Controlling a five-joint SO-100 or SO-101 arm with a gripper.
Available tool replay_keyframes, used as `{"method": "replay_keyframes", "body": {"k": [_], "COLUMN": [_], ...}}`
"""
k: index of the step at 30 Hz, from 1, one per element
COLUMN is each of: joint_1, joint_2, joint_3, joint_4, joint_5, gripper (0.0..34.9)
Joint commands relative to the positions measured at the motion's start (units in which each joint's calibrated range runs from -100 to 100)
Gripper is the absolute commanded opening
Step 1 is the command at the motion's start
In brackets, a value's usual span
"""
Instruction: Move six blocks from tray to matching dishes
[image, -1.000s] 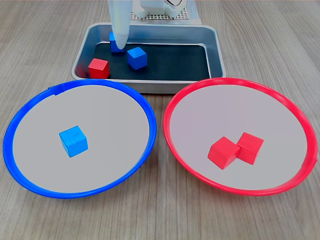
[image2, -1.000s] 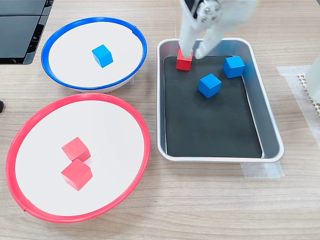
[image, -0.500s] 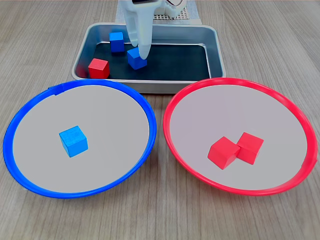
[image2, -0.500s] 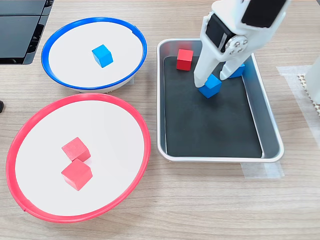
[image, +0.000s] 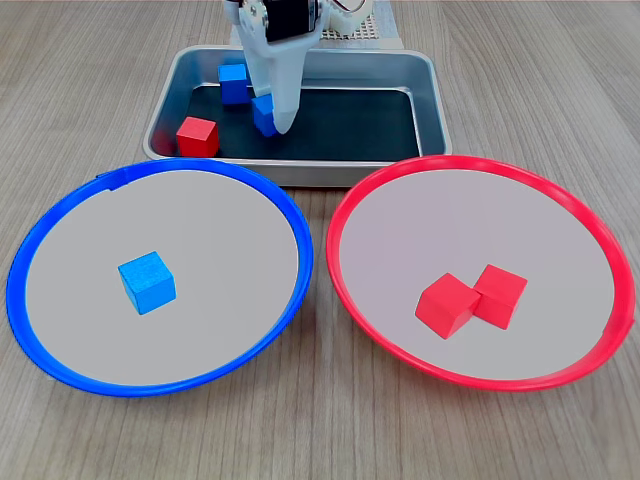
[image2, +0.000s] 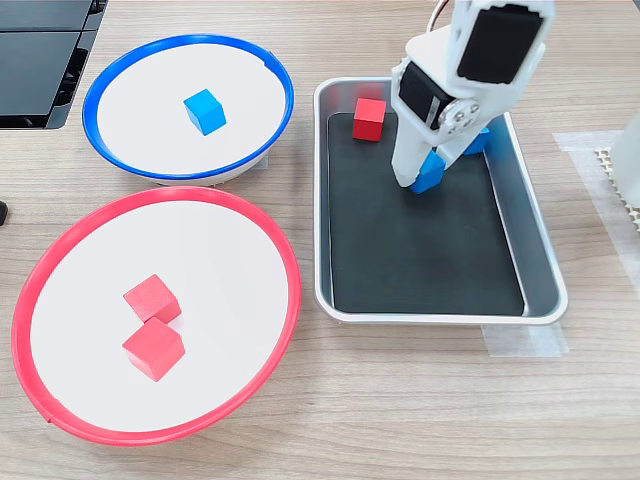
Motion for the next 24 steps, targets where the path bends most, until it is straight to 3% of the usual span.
{"method": "replay_keyframes", "body": {"k": [1, 4, 6, 13, 15, 16, 17, 22, 24], "joint_1": [-0.48, -0.67, -0.67, 1.31, 1.59, 1.68, 1.87, 2.53, 3.19], "joint_2": [0.72, 1.31, 4.81, 30.06, 33.38, 33.89, 33.81, 25.20, 17.69], "joint_3": [-7.06, -18.35, -34.10, -69.97, -71.33, -70.24, -68.42, -58.77, -51.30], "joint_4": [3.34, 10.85, 14.98, 11.76, 10.44, 9.28, 8.54, 10.11, 12.75], "joint_5": [0.68, -0.83, -5.71, -17.05, -16.41, -15.63, -14.65, -12.65, -10.89], "gripper": [0.1, 0.1, 0.0, 0.1, 5.0, 12.1, 15.2, 7.5, 2.3]}}
